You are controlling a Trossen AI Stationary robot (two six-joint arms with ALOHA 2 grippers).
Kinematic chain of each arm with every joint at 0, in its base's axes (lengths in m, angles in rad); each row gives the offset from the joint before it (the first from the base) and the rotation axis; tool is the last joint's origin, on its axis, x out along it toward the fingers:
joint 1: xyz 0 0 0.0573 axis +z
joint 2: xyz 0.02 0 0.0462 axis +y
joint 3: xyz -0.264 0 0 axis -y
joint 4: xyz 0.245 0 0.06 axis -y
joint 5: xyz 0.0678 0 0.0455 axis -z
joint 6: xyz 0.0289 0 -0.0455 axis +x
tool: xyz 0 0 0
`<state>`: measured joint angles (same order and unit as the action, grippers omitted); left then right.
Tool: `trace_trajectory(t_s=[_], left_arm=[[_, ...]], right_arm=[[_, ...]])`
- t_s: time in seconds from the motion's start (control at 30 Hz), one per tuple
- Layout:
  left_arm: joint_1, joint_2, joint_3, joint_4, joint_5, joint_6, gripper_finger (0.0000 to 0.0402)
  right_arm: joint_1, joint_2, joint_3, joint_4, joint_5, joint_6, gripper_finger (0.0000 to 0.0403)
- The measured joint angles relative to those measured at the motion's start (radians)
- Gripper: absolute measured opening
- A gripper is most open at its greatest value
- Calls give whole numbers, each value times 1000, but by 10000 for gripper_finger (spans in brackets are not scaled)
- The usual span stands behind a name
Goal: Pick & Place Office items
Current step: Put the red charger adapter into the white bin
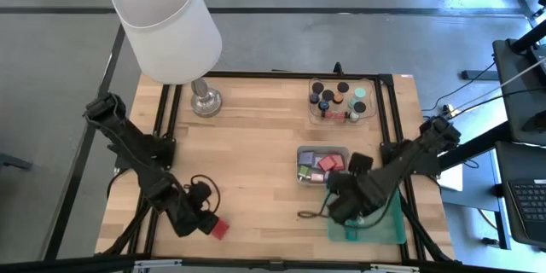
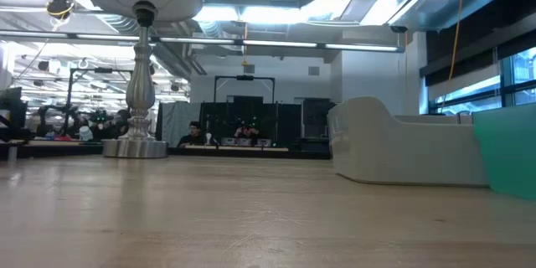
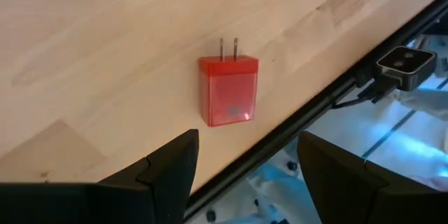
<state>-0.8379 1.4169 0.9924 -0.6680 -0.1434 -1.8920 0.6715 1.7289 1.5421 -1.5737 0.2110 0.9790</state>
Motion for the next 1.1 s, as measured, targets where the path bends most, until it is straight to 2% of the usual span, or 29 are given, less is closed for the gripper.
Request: trace_trajectory(t_s=[0.13, 0.27, 0.53, 0.83, 1.1], left_arm=[[-34, 45, 0, 39, -72, -15, 239], [-39, 101, 0, 85, -102, 14, 242], [-30, 223, 0, 151, -97, 8, 270], [-30, 360, 6, 224, -35, -58, 283], [-30, 374, 4, 249, -57, -47, 282]], right_arm=[[-74, -42, 0, 1, 71, -73, 345], [-138, -63, 0, 3, 87, -152, 345], [-216, -69, 0, 15, 88, -264, 346], [-245, -69, 0, 50, 88, -343, 346], [-266, -69, 0, 76, 88, -389, 346]])
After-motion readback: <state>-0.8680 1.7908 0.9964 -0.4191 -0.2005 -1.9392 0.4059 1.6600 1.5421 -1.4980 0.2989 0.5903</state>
